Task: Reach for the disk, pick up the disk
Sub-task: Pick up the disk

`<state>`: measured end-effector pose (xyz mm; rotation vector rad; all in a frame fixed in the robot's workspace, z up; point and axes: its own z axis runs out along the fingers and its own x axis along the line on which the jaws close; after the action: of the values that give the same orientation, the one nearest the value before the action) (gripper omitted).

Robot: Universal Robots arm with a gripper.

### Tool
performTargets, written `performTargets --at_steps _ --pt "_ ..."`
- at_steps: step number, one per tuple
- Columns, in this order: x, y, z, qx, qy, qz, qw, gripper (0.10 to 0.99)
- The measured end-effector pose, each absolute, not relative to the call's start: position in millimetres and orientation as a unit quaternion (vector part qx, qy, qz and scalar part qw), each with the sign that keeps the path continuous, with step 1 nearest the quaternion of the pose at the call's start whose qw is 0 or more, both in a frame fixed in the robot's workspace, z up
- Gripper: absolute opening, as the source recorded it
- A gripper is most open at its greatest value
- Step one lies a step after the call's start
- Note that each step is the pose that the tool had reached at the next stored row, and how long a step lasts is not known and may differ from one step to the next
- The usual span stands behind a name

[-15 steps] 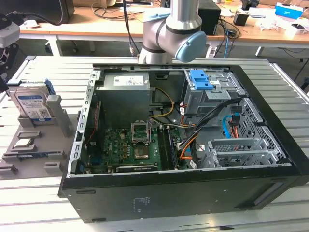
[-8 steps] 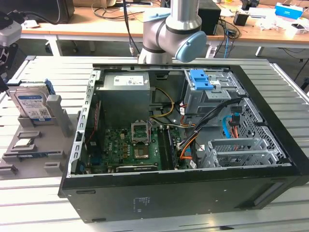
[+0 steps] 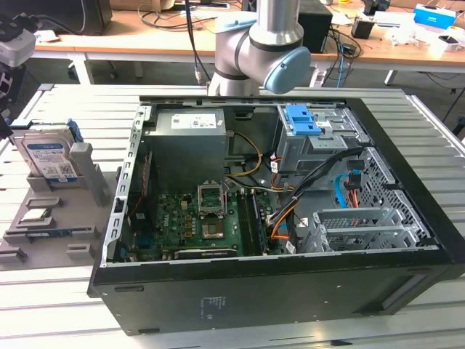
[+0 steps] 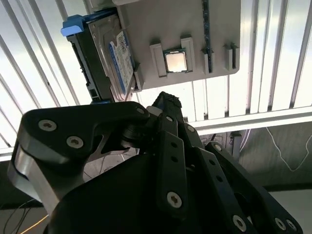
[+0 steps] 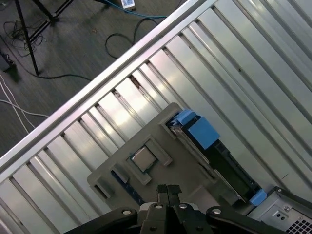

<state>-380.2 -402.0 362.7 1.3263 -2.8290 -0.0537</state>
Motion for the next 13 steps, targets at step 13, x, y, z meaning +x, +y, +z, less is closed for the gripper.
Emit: performTargets --at_steps 13 --pt "-380.2 -402.0 362.7 0.486 -0.874 -0.017 0.010 0.106"
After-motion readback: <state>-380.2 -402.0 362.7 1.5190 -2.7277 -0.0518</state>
